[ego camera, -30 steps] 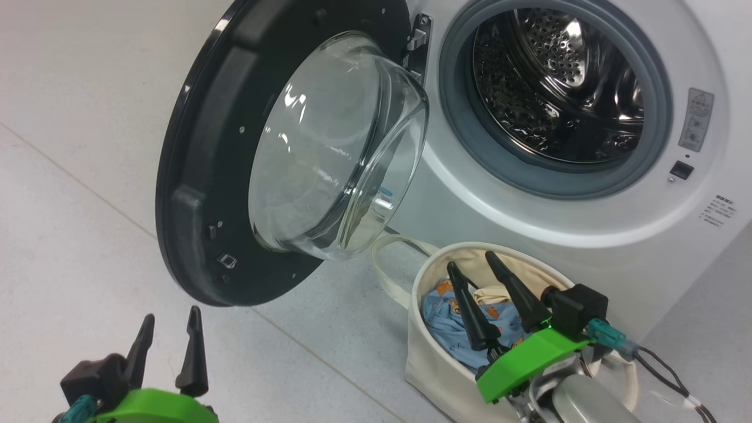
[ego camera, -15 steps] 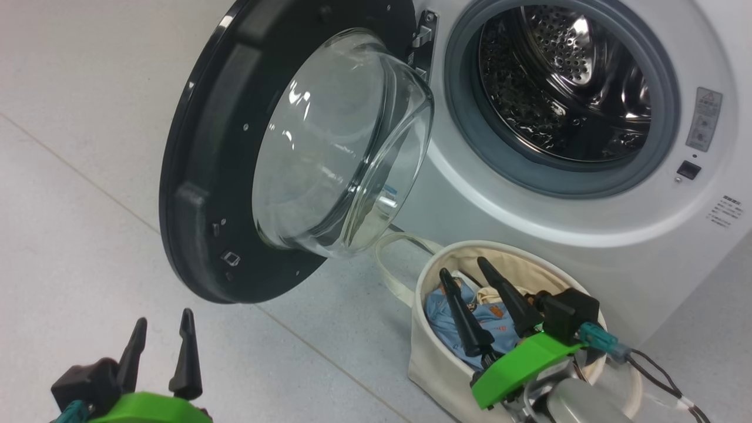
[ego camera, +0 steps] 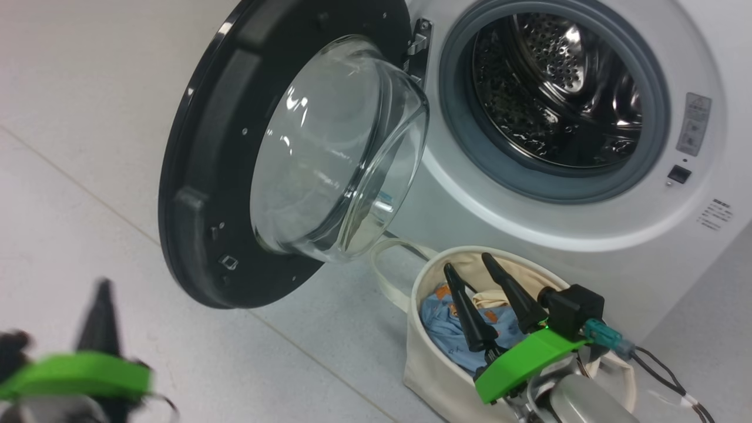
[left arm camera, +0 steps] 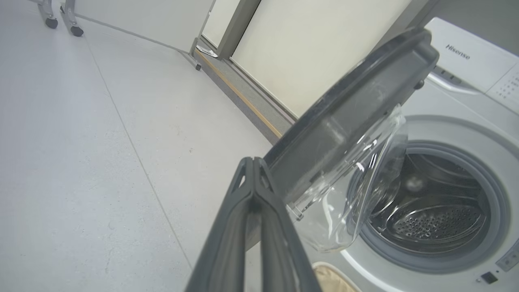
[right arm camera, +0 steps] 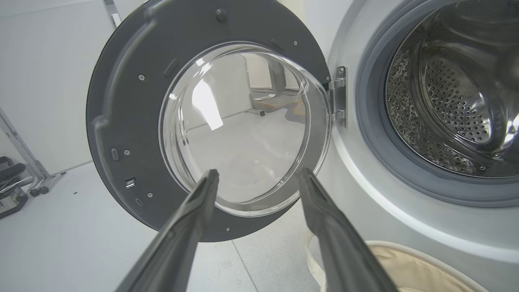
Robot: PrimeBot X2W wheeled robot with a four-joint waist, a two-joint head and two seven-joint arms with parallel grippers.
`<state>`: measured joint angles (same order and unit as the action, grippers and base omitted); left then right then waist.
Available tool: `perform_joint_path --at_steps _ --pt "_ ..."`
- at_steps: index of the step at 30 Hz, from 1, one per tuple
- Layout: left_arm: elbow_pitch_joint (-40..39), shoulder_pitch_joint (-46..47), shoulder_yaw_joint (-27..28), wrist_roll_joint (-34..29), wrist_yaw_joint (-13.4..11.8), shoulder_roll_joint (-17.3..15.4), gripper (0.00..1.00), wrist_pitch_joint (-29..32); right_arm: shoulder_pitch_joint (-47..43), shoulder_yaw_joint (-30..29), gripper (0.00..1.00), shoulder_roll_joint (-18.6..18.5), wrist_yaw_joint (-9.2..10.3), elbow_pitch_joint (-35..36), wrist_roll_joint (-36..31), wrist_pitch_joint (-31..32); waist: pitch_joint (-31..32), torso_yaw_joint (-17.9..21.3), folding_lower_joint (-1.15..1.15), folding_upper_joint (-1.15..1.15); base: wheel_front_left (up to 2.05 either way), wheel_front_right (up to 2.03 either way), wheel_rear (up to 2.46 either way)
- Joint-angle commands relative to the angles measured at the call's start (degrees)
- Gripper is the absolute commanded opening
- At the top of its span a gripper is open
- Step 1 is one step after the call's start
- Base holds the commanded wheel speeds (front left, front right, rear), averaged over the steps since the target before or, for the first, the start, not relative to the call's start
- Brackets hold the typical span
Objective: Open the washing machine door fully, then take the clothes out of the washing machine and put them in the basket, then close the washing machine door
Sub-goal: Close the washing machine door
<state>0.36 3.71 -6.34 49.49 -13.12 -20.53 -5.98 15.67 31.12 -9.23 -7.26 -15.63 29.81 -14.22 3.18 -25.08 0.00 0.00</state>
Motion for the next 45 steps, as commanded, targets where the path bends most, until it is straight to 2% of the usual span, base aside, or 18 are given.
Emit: perform_joint_path --at_steps 1,3,5,10,16,22,32,45 --pt "-0.62 6.07 5.53 3.42 0.72 -1.41 0.00 0.92 0.90 0.19 1.00 0.49 -0.23 1.63 0.18 -0.68 0.23 0.52 0.00 0.00 0.00 0.00 0.00" --pt "2.18 8.65 9.16 8.52 1.70 -1.68 0.00 2.91 0.66 0.12 1.00 0.76 -0.23 1.71 0.12 -0.70 0.27 1.29 0.00 0.00 0.00 0.00 0.00" --pt "3.82 9.94 10.38 10.22 2.29 -2.31 0.00 3.94 0.62 0.11 1.00 0.84 -0.23 1.77 0.06 -0.71 0.13 1.74 0.00 0.00 0.00 0.00 0.00" --pt "14.73 17.99 16.06 18.41 3.85 -3.96 0.00 8.06 0.55 -0.09 1.00 0.71 -0.23 1.76 -0.29 -0.73 -0.40 4.00 0.00 0.00 0.00 0.00 0.00" --pt "27.10 25.60 18.73 26.35 7.04 -4.47 0.00 14.87 0.91 0.16 1.00 0.48 -0.23 1.85 -0.52 -0.74 -1.06 7.14 0.00 0.00 0.00 0.00 0.00" --pt "36.33 31.29 21.13 31.18 8.98 -4.92 0.00 18.45 1.41 0.24 1.00 0.01 -0.23 1.97 -0.66 -0.67 -1.92 9.33 0.00 0.00 0.00 0.00 0.00" --pt "44.63 36.19 21.33 34.95 11.44 -4.86 0.00 25.12 1.65 0.21 1.00 -0.22 -0.23 2.00 -0.73 -0.55 -2.61 10.11 0.00 0.00 0.00 0.00 0.00" --pt "44.26 37.32 18.05 35.06 12.17 -2.30 0.00 30.88 1.65 -0.23 1.00 0.25 -0.23 2.01 -0.85 -0.61 -3.02 8.61 0.00 0.00 0.00 0.00 0.00"
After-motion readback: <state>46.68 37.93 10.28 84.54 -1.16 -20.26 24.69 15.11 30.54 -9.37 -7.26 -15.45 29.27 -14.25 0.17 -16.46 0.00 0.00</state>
